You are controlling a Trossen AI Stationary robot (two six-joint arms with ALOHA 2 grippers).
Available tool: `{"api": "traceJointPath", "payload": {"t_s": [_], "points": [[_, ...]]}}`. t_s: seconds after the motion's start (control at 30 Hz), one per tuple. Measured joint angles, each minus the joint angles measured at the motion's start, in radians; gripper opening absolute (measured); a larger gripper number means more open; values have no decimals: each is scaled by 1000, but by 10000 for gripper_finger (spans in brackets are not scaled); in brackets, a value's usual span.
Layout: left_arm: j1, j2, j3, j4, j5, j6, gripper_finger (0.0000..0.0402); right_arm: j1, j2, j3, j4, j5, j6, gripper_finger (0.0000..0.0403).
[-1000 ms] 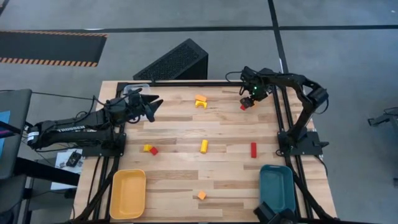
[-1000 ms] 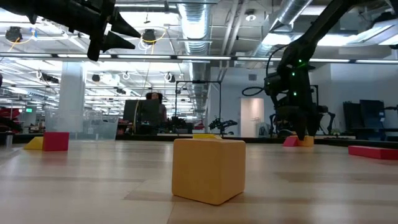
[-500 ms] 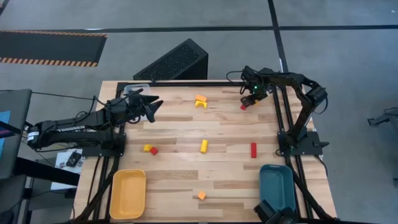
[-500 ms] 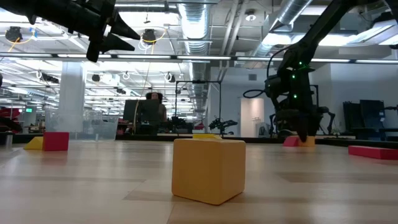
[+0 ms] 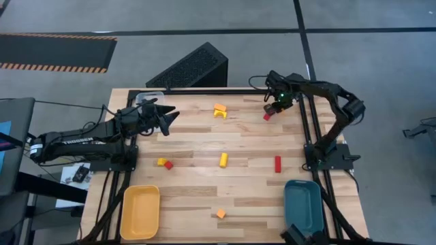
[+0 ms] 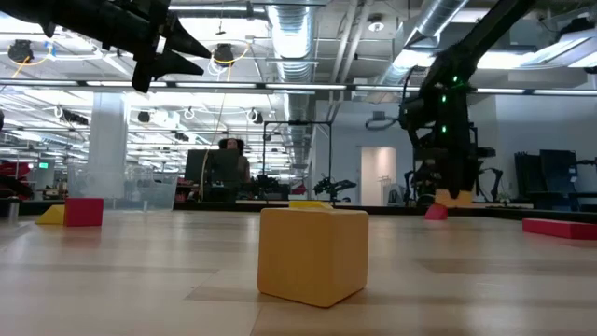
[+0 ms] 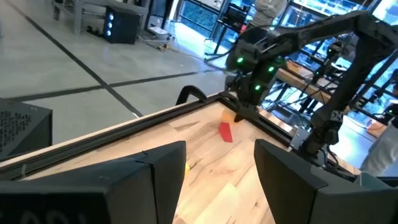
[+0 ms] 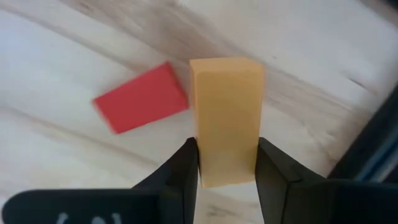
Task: Sort & place blocks by color
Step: Put the top right orange block in the dark green bin
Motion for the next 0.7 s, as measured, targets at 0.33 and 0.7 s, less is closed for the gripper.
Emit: {"api": "traceJointPath", "payload": {"t_s": [0.33, 0.7], "points": [[0, 0, 0, 0, 60, 63, 183, 156, -273, 0, -150, -1, 210, 127], [0, 0, 0, -24, 221, 133, 183, 591, -433, 0, -242, 2, 755, 128]]}}
